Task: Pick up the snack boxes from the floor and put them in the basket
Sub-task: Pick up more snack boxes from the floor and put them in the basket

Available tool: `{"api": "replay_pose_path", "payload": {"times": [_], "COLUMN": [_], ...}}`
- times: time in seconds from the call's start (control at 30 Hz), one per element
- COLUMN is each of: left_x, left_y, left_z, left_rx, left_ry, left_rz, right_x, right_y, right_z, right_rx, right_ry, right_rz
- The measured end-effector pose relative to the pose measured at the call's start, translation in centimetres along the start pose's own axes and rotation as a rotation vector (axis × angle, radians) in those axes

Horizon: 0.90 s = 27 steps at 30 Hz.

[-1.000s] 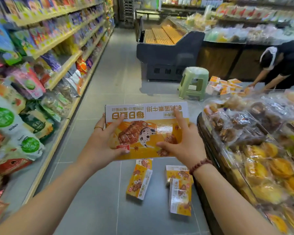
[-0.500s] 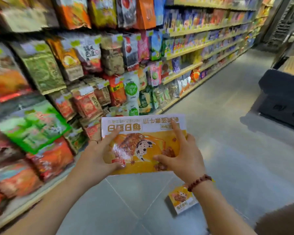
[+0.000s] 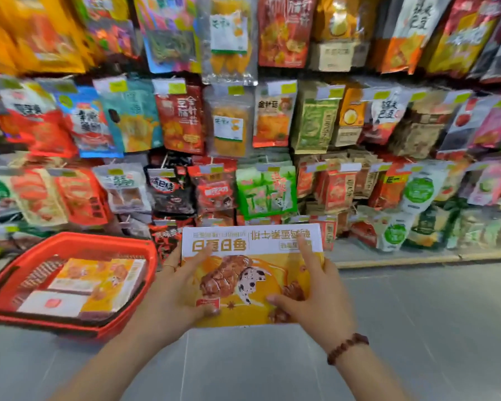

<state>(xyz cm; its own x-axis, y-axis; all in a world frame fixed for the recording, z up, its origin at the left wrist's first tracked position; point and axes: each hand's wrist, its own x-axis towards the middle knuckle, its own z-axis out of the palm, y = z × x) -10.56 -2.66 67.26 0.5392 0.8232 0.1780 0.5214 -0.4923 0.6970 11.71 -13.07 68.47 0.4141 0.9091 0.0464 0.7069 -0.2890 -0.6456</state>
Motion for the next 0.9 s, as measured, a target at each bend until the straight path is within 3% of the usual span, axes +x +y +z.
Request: {"api": "replay_pose_path", "payload": {"times": [0.47, 0.67, 0.9], "left_x": [-8.8, -8.2, -1.2], "left_y": [-21.1, -28.1, -38.6], "left_z": [-21.4, -25.7, -28.3], "left_rx": [0.062, 0.069, 0.032], "left_ry": [0.286, 0.260, 0.218], "left_rz": [-0.368, -0.460, -0.488], "right_x": [5.6, 8.3, 16.5], "right_y": [-23.7, -28.1, -30.5], "right_z": [23.6, 30.3, 38.7], "right_rx": [0.034, 0.011, -0.030], "right_ry": [-0.300, -0.390, -0.420], "right_rz": [-0.311, -0.301, -0.194]}}
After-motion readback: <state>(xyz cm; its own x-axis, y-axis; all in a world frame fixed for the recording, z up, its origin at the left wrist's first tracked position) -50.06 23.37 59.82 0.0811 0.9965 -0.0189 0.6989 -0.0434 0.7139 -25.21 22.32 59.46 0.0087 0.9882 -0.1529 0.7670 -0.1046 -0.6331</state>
